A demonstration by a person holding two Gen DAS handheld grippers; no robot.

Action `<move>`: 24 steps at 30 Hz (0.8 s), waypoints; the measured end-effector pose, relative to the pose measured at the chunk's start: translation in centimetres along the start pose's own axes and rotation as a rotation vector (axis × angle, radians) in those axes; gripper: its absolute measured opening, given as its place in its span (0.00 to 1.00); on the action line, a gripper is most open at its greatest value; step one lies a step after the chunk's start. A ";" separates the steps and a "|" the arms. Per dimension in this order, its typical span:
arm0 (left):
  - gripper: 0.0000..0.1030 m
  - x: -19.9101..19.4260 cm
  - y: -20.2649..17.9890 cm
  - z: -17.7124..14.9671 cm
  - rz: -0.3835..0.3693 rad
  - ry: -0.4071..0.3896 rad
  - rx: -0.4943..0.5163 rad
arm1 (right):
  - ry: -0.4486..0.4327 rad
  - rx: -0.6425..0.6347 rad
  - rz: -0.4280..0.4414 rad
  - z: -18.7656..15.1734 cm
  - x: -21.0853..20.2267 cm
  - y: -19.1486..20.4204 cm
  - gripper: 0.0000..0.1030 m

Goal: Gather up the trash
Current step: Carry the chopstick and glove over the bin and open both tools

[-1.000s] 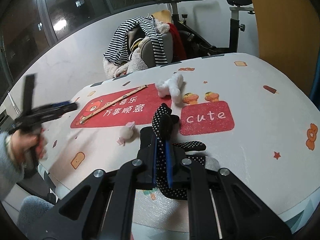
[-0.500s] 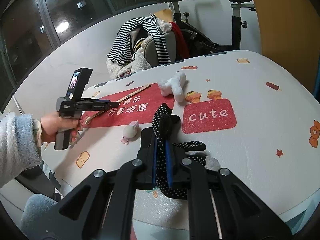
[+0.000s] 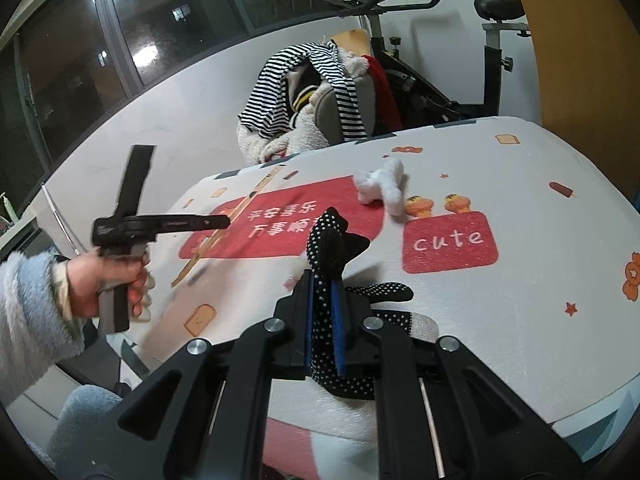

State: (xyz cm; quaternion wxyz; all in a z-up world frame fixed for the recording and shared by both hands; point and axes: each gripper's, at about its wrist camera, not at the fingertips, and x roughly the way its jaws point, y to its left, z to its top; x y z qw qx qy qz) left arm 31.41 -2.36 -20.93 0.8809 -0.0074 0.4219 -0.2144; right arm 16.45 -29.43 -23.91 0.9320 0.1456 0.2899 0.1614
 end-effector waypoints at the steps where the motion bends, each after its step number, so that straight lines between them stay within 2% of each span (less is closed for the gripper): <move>1: 0.07 -1.3 -0.5 -0.7 -0.013 -0.010 0.000 | -0.005 -0.003 0.005 0.0 -0.3 0.3 0.12; 6: 0.07 -6.4 -2.1 -4.1 -0.088 -0.040 -0.018 | -0.038 -0.024 0.031 0.3 -2.2 1.8 0.11; 11: 0.07 -11.2 -3.3 -8.0 -0.130 -0.041 -0.018 | -0.072 -0.055 0.052 0.5 -4.5 3.6 0.11; 18: 0.07 -16.3 -5.1 -13.1 -0.127 -0.037 0.033 | -0.112 -0.081 0.076 0.1 -7.4 5.9 0.11; 24: 0.07 -18.4 -5.3 -16.4 -0.188 -0.109 -0.047 | -0.135 -0.101 0.085 -0.3 -9.4 7.4 0.11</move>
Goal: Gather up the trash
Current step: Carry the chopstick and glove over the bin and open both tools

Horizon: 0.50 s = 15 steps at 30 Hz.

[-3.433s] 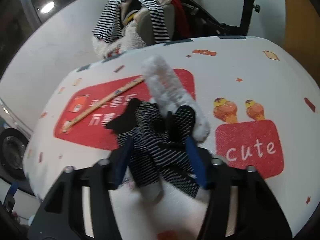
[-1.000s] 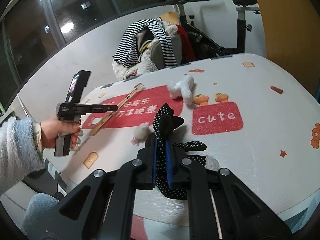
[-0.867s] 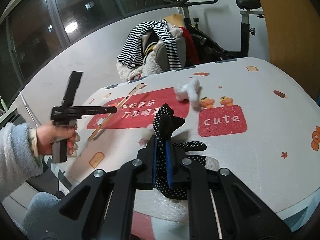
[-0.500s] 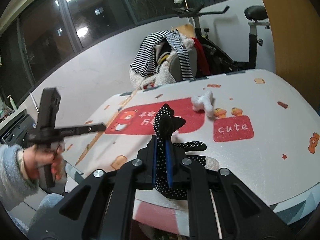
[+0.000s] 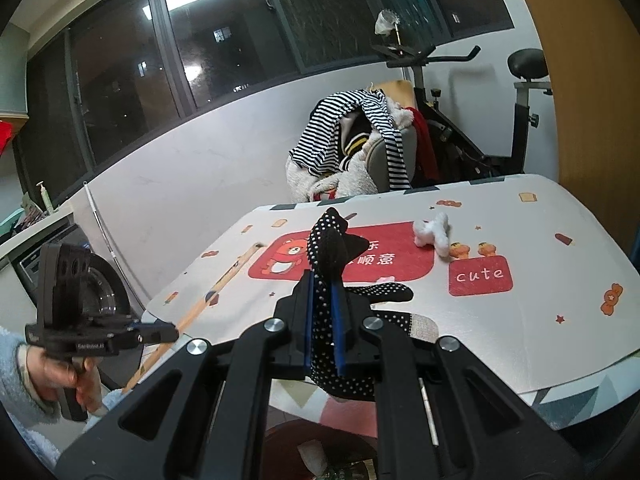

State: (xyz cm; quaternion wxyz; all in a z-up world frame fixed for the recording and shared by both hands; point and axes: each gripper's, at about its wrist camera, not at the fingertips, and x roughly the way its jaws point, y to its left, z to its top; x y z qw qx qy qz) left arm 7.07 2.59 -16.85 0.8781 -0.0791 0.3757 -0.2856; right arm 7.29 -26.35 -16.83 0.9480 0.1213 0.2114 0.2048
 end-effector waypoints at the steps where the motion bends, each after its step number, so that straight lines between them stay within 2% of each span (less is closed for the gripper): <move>1: 0.07 0.0 0.0 -0.3 -0.015 -0.015 -0.027 | -0.002 -0.004 0.000 0.0 -0.3 0.2 0.11; 3: 0.07 0.1 -0.1 -1.0 -0.050 -0.043 -0.077 | -0.003 -0.009 -0.003 -0.1 -0.8 0.5 0.11; 6: 0.07 1.0 -0.9 -2.0 -0.073 -0.057 -0.096 | 0.001 -0.012 -0.009 -0.2 -1.3 0.6 0.11; 15: 0.07 5.0 -0.8 -3.4 -0.074 0.009 -0.132 | 0.011 -0.003 -0.021 -0.8 -1.7 0.0 0.11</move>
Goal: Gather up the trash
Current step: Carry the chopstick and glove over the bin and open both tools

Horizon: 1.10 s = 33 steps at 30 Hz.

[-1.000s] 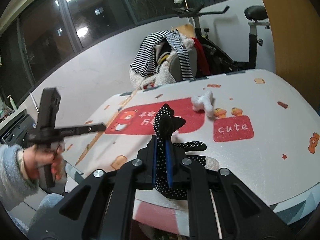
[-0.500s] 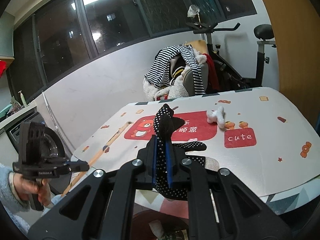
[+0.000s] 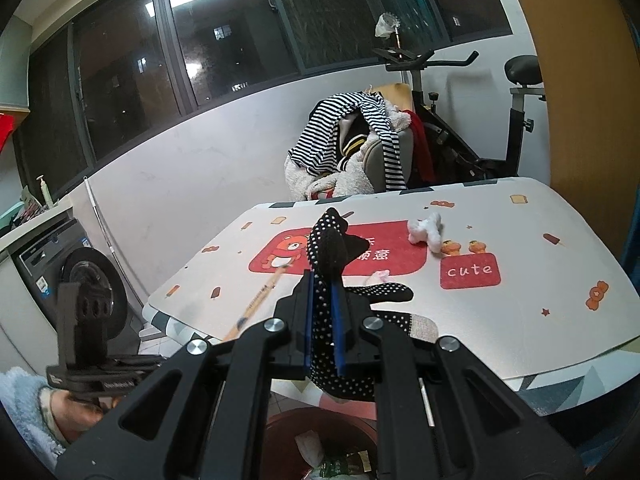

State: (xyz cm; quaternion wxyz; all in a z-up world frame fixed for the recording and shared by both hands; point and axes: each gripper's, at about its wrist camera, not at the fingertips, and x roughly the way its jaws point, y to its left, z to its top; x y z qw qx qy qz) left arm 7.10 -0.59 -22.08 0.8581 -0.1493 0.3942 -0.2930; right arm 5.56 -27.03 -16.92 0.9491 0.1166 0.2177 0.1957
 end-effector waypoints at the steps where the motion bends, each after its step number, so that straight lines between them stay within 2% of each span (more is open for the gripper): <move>1: 0.07 0.2 0.2 -0.1 0.003 0.003 -0.005 | 0.004 0.005 -0.001 -0.1 0.1 -0.1 0.11; 26: 0.08 7.6 2.8 -4.4 0.089 0.201 -0.013 | 0.061 0.045 -0.004 -1.7 1.9 -1.0 0.11; 27: 0.11 7.8 2.9 -4.5 0.093 0.208 -0.018 | 0.063 0.045 -0.004 -1.8 1.9 -1.0 0.12; 28: 0.20 7.8 3.0 -4.6 0.096 0.212 -0.022 | 0.064 0.046 -0.004 -1.8 2.0 -1.0 0.11; 29: 0.34 7.7 3.1 -4.6 0.098 0.210 -0.023 | 0.065 0.046 -0.004 -1.8 2.0 -1.0 0.11; 31: 0.52 7.1 3.1 -4.4 0.111 0.184 -0.025 | 0.066 0.047 -0.005 -1.8 2.0 -1.0 0.11; 33: 0.61 6.2 3.1 -4.1 0.131 0.155 -0.028 | 0.069 0.046 -0.005 -1.9 2.0 -1.0 0.11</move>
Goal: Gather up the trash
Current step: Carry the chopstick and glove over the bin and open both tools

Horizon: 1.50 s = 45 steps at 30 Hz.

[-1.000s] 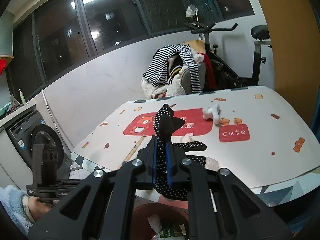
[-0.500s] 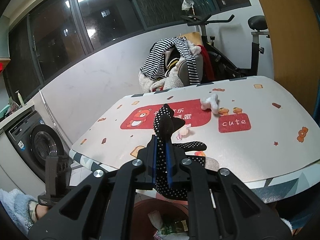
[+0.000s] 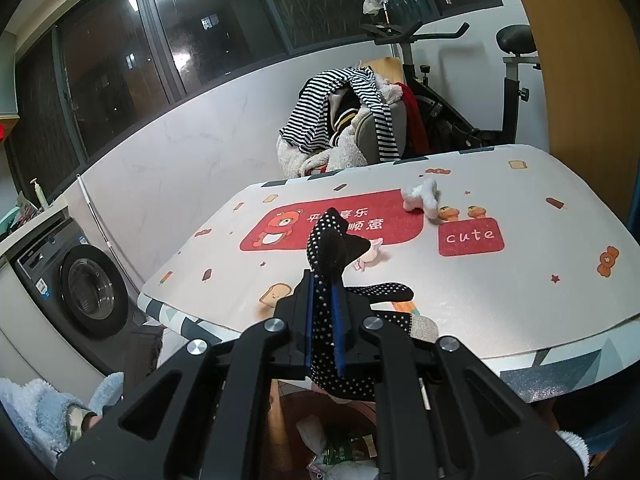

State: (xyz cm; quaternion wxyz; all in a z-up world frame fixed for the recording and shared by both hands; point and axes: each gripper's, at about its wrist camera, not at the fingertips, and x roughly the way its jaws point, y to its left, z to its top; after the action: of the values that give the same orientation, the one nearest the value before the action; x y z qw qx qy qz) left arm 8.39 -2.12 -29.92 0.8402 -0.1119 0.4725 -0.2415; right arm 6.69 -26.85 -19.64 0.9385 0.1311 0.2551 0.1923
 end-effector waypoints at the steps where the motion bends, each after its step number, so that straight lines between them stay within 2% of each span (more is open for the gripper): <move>1: 0.68 -0.5 0.1 0.1 0.014 -0.017 -0.005 | 0.003 -0.001 0.001 -0.1 0.0 0.0 0.11; 5: 0.79 -3.6 -0.1 0.6 0.051 -0.121 0.006 | 0.029 -0.007 0.016 -0.6 0.4 0.3 0.11; 10: 0.87 -7.7 -0.5 0.5 0.127 -0.254 0.042 | 0.104 -0.036 0.076 -2.5 1.6 1.4 0.12; 14: 0.88 -10.1 -0.5 -0.4 0.193 -0.329 0.044 | 0.212 -0.076 0.149 -5.2 3.3 3.3 0.11; 18: 0.88 -11.0 -0.5 -1.1 0.220 -0.371 0.026 | 0.328 -0.126 0.209 -8.3 5.0 5.3 0.12; 24: 0.89 -10.3 0.3 -1.6 0.237 -0.345 -0.005 | 0.477 -0.182 0.240 -11.4 7.7 6.9 0.12; 27: 0.89 -10.1 0.7 -1.6 0.245 -0.338 -0.021 | 0.551 -0.157 0.218 -12.6 9.1 6.4 0.12; 30: 0.89 -10.0 1.2 -1.6 0.244 -0.337 -0.041 | 0.597 -0.132 0.154 -13.3 10.2 5.5 0.12; 39: 0.89 -9.9 1.8 -1.7 0.248 -0.332 -0.070 | 0.640 -0.078 0.057 -13.9 11.3 3.6 0.14; 42: 0.89 -9.8 1.9 -1.6 0.252 -0.331 -0.073 | 0.649 -0.075 0.027 -13.9 11.7 3.4 0.20; 44: 0.89 -9.7 1.9 -1.6 0.252 -0.328 -0.077 | 0.646 -0.074 0.012 -13.9 11.9 3.3 0.31; 45: 0.89 -9.7 2.0 -1.6 0.253 -0.326 -0.079 | 0.640 -0.073 0.007 -13.8 11.8 3.3 0.46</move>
State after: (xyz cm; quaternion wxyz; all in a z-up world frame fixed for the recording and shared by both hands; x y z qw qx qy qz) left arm 3.38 4.60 -24.46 0.9240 -0.1223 0.3498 -0.0941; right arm 7.84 -16.81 -35.13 0.8141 0.0313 0.5297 0.2359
